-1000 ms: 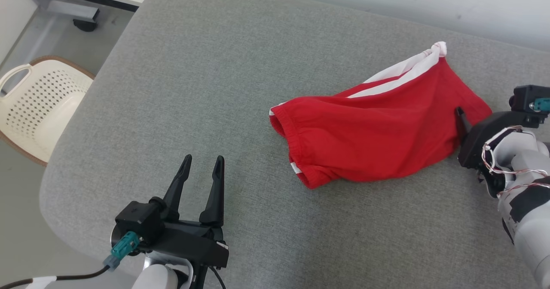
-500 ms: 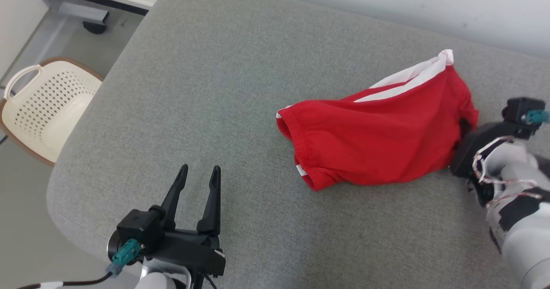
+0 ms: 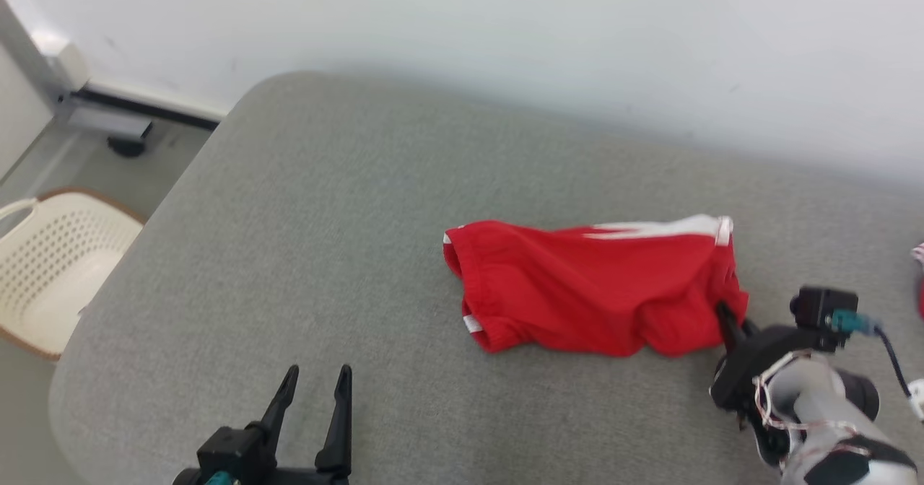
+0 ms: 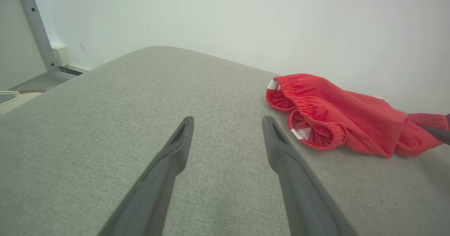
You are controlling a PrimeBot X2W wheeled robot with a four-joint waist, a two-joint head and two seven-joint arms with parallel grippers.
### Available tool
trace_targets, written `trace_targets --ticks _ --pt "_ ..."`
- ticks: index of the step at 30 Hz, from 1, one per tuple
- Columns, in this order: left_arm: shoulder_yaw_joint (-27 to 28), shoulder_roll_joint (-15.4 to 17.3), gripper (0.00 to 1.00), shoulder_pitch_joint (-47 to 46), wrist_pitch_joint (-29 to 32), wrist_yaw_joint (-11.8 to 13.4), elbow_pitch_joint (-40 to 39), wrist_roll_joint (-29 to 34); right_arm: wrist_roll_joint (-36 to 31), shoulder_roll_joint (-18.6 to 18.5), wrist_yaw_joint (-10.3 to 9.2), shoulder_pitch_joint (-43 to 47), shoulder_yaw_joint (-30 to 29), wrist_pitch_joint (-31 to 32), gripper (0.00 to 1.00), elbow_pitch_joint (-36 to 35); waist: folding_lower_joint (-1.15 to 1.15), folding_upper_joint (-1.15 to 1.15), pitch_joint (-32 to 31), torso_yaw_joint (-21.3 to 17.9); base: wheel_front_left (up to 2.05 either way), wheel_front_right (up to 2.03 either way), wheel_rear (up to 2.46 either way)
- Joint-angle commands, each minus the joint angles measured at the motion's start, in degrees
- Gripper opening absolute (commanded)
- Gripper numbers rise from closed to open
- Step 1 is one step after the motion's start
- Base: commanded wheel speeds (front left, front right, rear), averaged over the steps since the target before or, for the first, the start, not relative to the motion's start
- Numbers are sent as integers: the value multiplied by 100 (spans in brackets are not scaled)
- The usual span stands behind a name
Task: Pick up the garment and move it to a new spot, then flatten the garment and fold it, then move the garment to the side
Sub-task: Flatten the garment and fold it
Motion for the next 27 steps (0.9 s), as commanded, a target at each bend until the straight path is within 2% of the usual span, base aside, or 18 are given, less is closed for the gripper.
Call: trace_targets --ticks 1,10,17,18,19,20,27 --pt "47 34 100 121 -12 -26 22 9 93 -37 -11 204 72 -27 0 -119 1 0 -468 -411 0 0 0" --pt "168 46 100 423 -12 -48 2 79 901 -258 -11 1402 193 -143 0 -1117 1 0 -679 -741 0 0 0" --pt "266 59 100 564 -12 -41 -9 81 1111 -181 -11 2128 189 -148 0 -1548 1 0 -743 -939 0 0 0" --pt "257 59 100 571 -12 -37 -3 94 1078 -178 -11 2168 187 -152 3 -1547 1 0 -746 -965 0 0 0" --pt "261 61 100 588 -12 -40 3 103 1038 -165 -11 2173 192 -196 40 -1558 1 0 -750 -996 0 0 0" --pt "268 60 100 604 -12 -42 6 104 1085 -113 -11 2182 165 -204 100 -1580 1 0 -753 -1025 0 0 0" --pt "419 77 100 638 -12 -12 -91 165 519 -182 -11 2021 -41 -720 100 -1484 1 0 -794 -1202 0 0 0"
